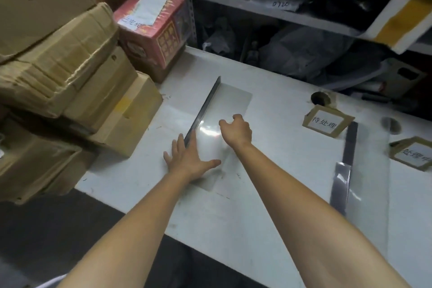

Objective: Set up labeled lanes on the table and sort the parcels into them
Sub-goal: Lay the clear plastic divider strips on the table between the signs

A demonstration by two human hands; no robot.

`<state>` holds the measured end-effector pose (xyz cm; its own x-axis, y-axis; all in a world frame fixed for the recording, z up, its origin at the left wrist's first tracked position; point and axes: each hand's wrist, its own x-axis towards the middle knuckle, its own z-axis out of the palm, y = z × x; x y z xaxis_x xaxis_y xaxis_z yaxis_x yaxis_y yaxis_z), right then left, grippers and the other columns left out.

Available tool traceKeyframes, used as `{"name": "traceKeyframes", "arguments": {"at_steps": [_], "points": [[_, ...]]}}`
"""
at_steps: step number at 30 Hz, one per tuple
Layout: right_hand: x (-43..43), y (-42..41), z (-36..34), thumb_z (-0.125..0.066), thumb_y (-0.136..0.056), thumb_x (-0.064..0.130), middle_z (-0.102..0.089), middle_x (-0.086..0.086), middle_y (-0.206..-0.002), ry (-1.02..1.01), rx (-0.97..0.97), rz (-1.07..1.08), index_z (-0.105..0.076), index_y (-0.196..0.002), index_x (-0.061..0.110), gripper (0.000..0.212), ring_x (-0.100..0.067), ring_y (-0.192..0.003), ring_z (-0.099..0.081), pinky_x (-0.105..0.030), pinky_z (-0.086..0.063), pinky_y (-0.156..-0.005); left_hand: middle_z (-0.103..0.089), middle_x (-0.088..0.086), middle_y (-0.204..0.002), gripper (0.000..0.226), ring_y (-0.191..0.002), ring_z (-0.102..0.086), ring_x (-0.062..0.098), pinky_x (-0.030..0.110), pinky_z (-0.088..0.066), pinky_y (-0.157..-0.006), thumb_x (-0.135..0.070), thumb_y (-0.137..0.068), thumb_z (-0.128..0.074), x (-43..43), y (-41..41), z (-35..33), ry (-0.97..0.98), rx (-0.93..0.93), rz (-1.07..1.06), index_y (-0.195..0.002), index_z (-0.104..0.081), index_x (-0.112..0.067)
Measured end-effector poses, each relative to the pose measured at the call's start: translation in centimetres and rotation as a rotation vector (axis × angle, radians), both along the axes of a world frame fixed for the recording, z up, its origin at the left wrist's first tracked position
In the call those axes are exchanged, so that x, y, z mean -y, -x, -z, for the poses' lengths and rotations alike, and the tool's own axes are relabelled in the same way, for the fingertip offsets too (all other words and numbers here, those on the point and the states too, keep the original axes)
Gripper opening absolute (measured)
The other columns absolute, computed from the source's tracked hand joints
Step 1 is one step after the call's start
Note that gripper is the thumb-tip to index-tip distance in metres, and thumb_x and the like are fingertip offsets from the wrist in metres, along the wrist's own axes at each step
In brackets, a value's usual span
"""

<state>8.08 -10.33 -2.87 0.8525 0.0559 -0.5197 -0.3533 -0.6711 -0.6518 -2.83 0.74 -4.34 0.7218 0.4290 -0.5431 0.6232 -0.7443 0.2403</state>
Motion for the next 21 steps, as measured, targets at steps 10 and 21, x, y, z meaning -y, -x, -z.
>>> {"name": "traceKeyframes", "arguments": {"at_steps": [10,21], "points": [[-3.4,-1.2,-1.2,-0.055,-0.088,0.034,-0.054,-0.004,-0.072,-0.295,-0.004,0.551,-0.051,-0.071,0.013,0.027,-0.029,-0.073,-0.055,-0.039,-0.052,-0.073,-0.001,0.003,-0.166,0.127,-0.154,-0.001,0.030,0.061,-0.002,-0.119,-0.099,-0.056,-0.050,-4.9,-0.3,-1.0,0.194,0.012,0.064,-0.157,0.000,-0.040],[-12.8,0.5,-4.3,-0.059,-0.089,0.050,-0.068,-0.001,-0.105,-0.294,0.062,0.267,-0.063,-0.108,0.019,0.037,-0.027,-0.100,-0.066,-0.045,-0.055,-0.093,-0.066,0.002,-0.123,0.033,-0.105,-0.062,0.024,0.038,-0.054,-0.089,-0.024,-0.100,-0.049,-10.3,-2.4,-5.8,0.444,0.342,0.035,-0.130,-0.059,-0.025]]}}
